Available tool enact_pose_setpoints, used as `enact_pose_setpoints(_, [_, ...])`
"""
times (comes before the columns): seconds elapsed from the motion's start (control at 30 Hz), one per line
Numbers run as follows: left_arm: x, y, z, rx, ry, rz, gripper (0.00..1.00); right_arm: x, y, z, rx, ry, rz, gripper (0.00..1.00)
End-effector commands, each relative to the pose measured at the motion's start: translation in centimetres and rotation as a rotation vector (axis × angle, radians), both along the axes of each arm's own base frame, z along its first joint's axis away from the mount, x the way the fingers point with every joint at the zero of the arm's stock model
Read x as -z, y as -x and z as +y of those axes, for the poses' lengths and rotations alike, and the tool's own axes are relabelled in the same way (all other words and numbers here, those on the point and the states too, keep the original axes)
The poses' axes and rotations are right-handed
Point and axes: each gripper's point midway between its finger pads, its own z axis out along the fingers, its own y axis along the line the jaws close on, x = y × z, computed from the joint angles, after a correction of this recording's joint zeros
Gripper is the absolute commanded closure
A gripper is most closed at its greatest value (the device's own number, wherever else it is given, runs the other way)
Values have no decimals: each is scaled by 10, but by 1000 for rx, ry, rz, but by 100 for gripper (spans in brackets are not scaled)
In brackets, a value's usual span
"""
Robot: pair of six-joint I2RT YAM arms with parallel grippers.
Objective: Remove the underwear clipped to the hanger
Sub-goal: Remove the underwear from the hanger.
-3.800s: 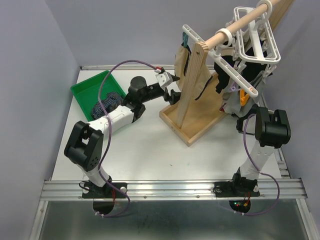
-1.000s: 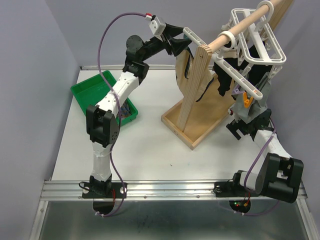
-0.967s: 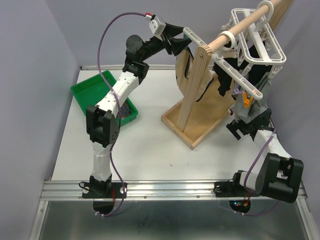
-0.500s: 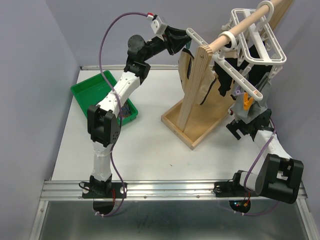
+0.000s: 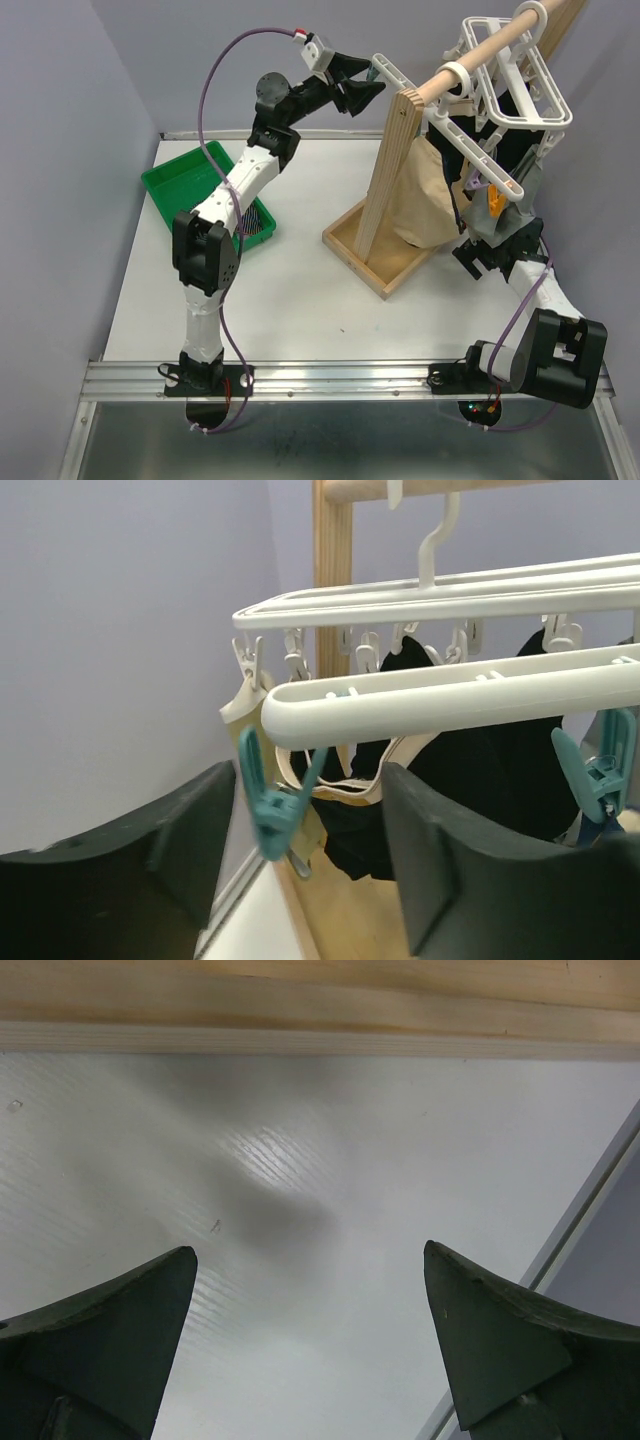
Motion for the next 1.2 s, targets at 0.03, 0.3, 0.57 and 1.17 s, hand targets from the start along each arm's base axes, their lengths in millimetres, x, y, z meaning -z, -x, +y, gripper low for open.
enact_pose_setpoints(0.03, [-49,29,25,-53,72,-74,22,-32,-14,-2,-3,-2,-76,0])
enact_pose_setpoints(0.3, [-54,40,52,-158,102,-46,17,-33,-13,-3,1,1,-78,0])
enact_pose_setpoints(0.57, [-35,73,52,-48,91,72,17,-34,-12,-2,0,-1,-80,0])
enact_pose_setpoints(1.17, [-5,114,-7,222,63,268,17,-31,-9,7,-21,-37,-78,0])
